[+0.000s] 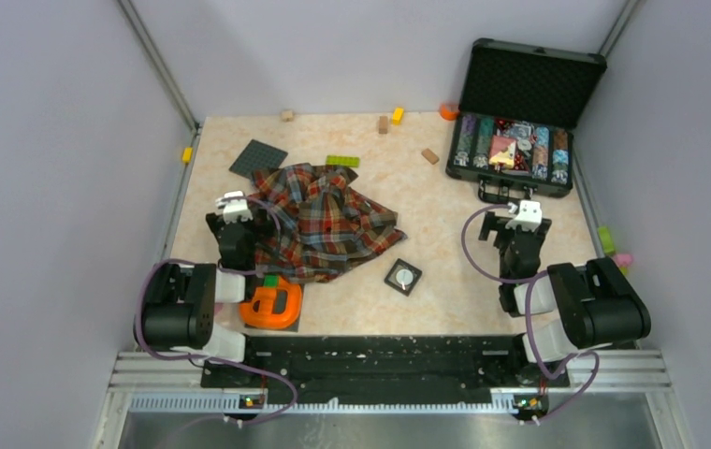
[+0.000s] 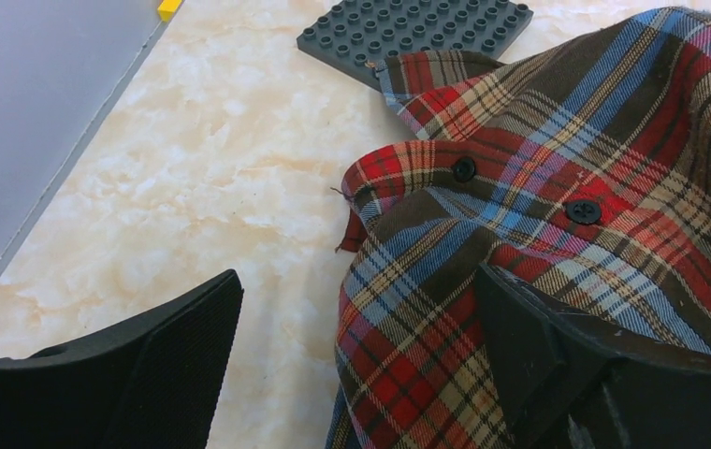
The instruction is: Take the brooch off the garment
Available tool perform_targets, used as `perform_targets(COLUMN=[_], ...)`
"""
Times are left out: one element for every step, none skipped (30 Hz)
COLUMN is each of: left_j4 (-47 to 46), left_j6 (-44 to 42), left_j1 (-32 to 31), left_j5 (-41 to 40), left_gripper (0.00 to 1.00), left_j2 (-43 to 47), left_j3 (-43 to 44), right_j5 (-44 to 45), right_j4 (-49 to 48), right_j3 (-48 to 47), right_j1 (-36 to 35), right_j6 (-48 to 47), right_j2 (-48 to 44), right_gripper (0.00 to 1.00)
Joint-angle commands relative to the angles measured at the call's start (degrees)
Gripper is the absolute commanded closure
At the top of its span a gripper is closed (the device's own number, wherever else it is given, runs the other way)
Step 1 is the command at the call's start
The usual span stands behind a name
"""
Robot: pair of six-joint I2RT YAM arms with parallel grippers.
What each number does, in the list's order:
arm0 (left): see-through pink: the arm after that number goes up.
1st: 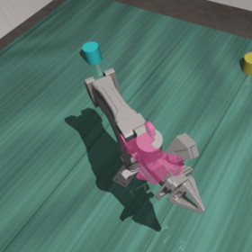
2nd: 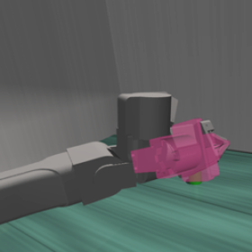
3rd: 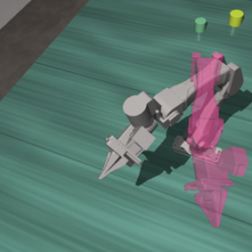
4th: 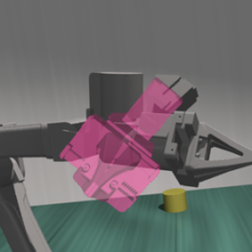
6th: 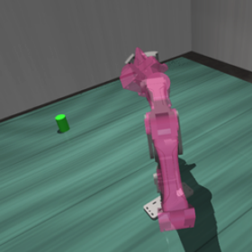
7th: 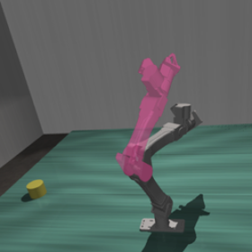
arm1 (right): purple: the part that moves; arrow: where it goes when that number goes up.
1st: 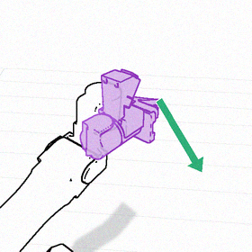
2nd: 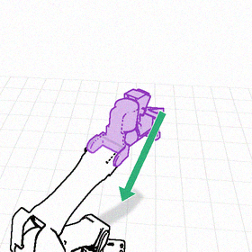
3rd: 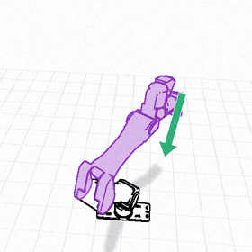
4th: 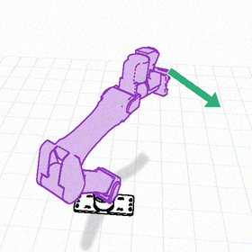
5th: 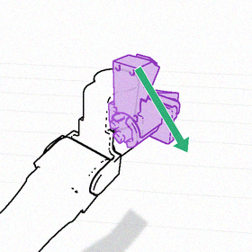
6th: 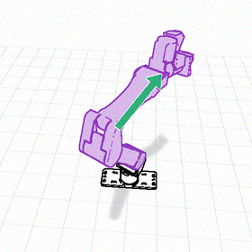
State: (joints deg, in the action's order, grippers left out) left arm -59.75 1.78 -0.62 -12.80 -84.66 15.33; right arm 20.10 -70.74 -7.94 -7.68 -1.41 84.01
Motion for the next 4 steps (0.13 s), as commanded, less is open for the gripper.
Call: perform_targets(left_j4=[-2.5, -2.6, -2.7, -2.7], left_j6=[0.2, 0.2, 0.3, 0.3], left_j1=[0.2, 0.2, 0.2, 0.2], left_j5=[1.1, 1.2, 1.2, 1.2], left_gripper=[0.02, 0.02, 0.02, 0.02], left_j2=[-0.3, -0.4, -0.2, 0.0], left_j3=[1.9, 1.9, 1.8, 1.7], right_j5=[0.7, 0.6, 0.7, 0.7], right_j4=[-3.6, -3.5, -3.5, -3.5], right_j3=[-0.8, -0.8, -0.8, -0.8], right_j1=[0.7, 0.7, 0.7, 0.7], right_j6=[0.7, 0.7, 0.7, 0.7], right_j2=[0.0, 0.0, 0.0, 0.0], right_gripper=[0.01, 0.01, 0.01, 0.01])
